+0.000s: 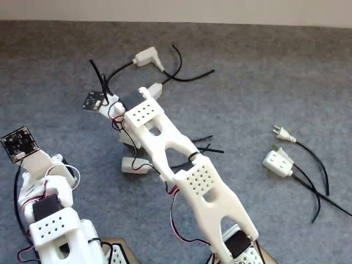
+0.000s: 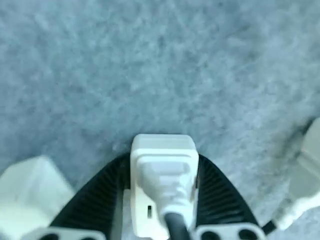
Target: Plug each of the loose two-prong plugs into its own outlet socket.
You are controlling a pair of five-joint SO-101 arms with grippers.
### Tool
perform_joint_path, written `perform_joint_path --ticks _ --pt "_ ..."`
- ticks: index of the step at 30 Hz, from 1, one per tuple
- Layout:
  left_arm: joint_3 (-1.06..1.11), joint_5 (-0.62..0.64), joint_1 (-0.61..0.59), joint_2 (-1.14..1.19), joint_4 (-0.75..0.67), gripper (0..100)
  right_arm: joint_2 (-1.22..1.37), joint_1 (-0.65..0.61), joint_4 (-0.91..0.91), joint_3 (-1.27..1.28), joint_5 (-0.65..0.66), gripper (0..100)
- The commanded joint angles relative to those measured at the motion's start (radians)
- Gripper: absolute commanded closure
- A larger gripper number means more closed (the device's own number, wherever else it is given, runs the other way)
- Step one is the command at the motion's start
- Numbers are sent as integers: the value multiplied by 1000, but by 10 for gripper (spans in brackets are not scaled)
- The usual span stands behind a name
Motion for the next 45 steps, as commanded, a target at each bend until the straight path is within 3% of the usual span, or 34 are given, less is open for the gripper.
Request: perform_joint_path --ticks 1,6,18,23,28,35,40,45 --pt "-19 0 15 -8 2 993 -91 21 159 -185 -8 934" --pt "-19 -2 15 -8 2 993 -185 87 196 -363 -163 933" --pt "-19 -3 13 -8 2 993 -605 285 193 -337 -163 933" --pt "-19 -2 -16 -8 2 993 -696 437 110 -337 -161 933" --pt "-19 -2 -22 -8 2 993 -578 604 -145 -337 -161 933" --pt "-18 -2 -21 -8 2 993 -305 710 -530 -338 -183 936" --pt "-18 -2 -18 -8 2 993 -104 731 -794 -343 -393 936" --pt "-18 -2 -19 -8 2 993 24 708 -822 -346 -465 932"
